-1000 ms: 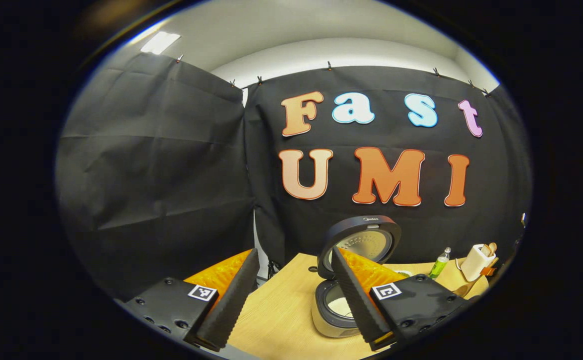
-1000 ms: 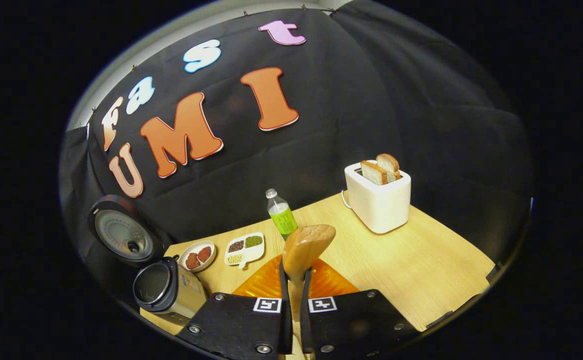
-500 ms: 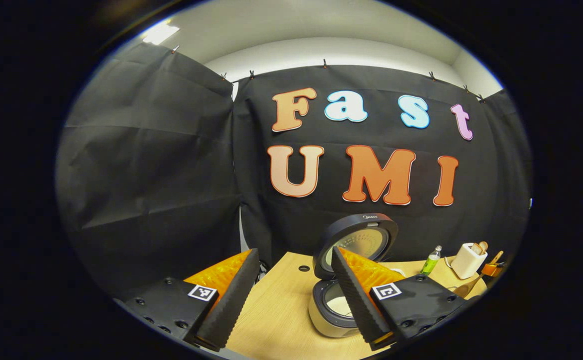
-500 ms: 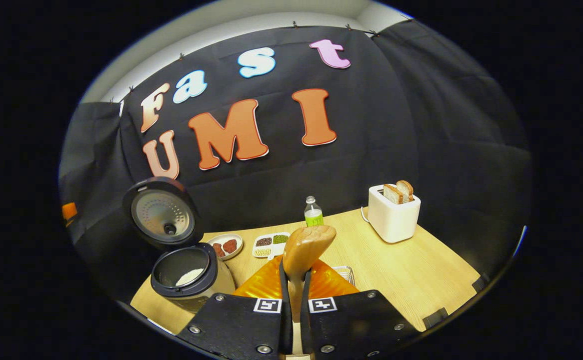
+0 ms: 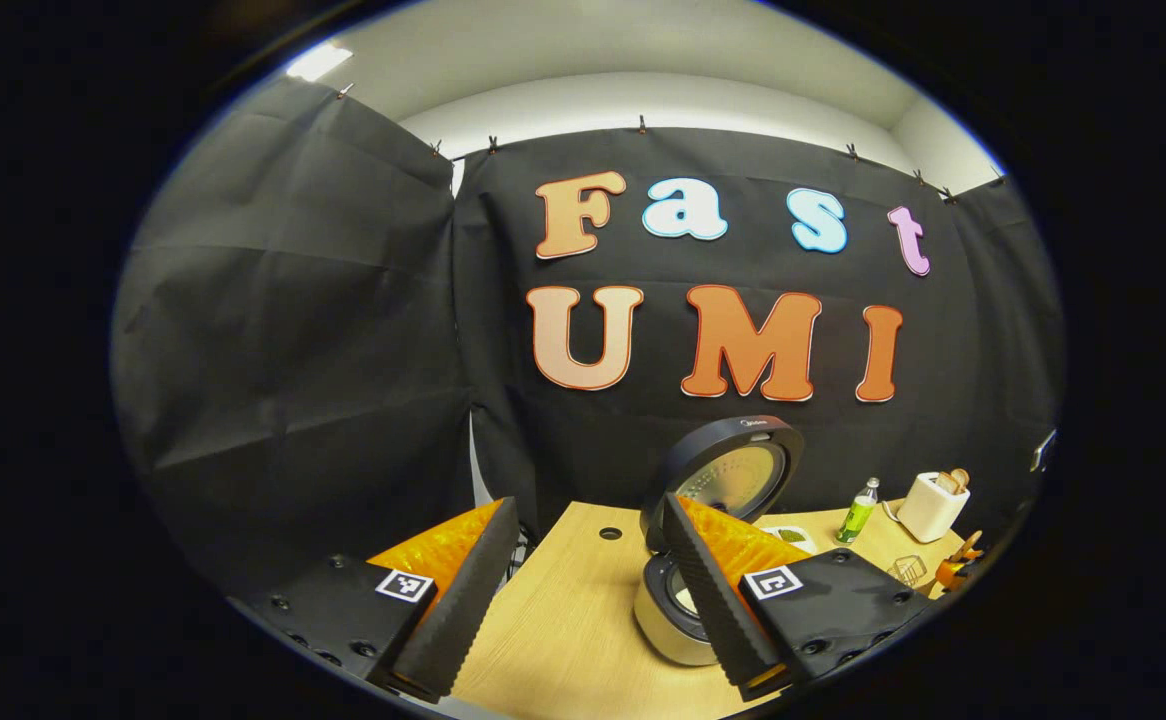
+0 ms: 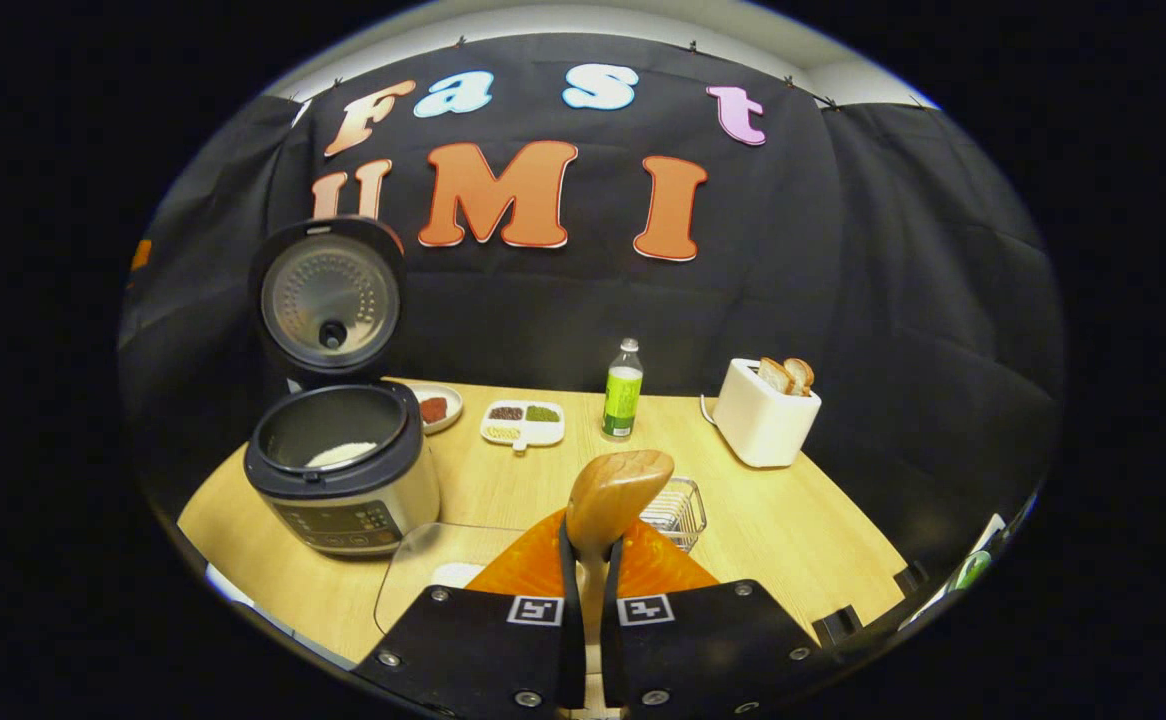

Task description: Close the left gripper, press the button to open the rice cooker; take a wooden spoon from the chopstick holder with the right hand, scoop a spoonful of rice and pour it into the rice cooker, then put the wooden spoon back into the chopstick holder.

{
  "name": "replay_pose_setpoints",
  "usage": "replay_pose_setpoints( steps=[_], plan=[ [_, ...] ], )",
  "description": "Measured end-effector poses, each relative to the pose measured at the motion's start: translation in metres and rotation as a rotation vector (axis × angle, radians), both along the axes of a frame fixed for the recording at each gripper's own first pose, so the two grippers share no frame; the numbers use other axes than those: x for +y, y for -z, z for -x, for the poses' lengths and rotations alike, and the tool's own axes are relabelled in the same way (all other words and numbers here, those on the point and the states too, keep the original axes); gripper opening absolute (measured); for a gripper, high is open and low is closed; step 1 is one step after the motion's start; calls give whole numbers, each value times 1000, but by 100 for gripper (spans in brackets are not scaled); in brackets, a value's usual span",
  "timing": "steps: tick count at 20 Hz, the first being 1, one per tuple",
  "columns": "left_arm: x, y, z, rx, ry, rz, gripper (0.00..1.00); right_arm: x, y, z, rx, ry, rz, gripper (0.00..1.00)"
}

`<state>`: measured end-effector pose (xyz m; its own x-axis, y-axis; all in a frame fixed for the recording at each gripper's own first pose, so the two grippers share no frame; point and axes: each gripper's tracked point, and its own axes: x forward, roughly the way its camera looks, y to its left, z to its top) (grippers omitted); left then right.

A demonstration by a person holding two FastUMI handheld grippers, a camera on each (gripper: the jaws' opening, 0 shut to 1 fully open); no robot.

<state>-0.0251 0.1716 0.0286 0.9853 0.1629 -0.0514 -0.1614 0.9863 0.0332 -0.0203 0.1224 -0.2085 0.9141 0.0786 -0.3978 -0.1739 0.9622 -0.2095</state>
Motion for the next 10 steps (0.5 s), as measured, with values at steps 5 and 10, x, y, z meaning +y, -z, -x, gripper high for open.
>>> replay_pose_setpoints(
  steps=[5,10],
  plan=[
    [13,10,1,20,17,6,93,-2,45,6,64,95,35,6],
    [25,15,4,35,6,-7,94,1,62,11,93,166,-8,5]
  ],
)
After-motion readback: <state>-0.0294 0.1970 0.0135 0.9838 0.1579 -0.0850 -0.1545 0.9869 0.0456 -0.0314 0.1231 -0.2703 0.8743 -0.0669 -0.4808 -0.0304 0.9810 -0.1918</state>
